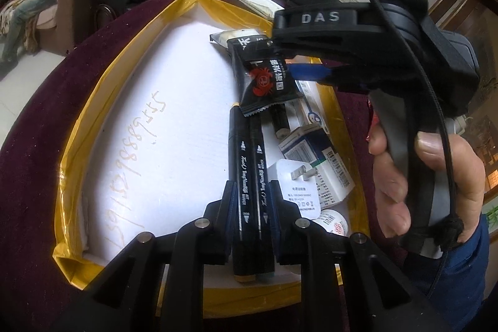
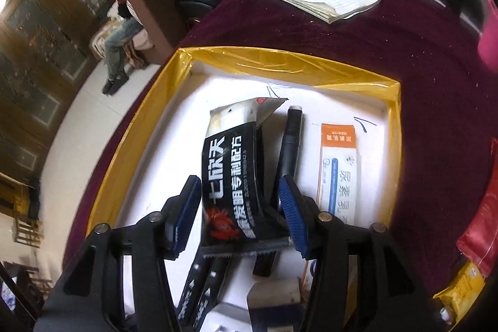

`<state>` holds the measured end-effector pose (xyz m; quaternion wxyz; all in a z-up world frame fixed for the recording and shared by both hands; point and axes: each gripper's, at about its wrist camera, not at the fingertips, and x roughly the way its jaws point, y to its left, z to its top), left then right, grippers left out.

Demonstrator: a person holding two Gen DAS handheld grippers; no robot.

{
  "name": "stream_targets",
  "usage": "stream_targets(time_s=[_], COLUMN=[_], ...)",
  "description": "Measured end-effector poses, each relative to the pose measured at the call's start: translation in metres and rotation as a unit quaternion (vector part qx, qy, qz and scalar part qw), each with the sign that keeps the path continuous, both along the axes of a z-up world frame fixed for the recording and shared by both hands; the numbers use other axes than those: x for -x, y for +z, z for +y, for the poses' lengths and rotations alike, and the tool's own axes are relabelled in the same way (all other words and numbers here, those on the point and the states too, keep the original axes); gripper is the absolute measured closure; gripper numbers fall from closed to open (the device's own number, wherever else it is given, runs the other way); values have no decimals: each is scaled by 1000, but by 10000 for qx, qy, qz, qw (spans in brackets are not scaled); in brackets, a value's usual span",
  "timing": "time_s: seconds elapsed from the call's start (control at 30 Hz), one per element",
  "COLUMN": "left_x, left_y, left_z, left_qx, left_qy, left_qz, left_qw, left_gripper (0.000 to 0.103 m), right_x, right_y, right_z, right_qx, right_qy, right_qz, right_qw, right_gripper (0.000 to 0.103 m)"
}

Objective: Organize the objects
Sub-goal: 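Lower the sachet and marker into the tray and open both grippers, then move both grippers toward the yellow cracker packet and white dropper bottle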

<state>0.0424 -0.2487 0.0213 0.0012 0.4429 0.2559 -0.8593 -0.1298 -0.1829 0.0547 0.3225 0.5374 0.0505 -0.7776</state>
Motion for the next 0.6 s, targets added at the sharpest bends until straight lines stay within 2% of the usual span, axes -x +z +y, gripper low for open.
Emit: stream_targets(time_s=[0.2, 0.37, 0.6], left_x=[-8, -10, -9], left_y=[11, 22, 40], left_z=[4, 11, 43], left_qx=[127, 253, 511], left_qy=[15, 35, -264], left_qz=[82, 180, 328], left_qw=[9999, 9995, 9978], left_gripper=[86, 86, 86], right_x=[-11, -21, -30], right_y=[9, 22, 36], right_z=[16, 44, 97], right_qx=[267, 683, 1068], right_qy=[-39, -152, -388], right_qz=[-11, 0, 135], right_qw=[9996, 9975, 9934], right_gripper=[52, 52, 52])
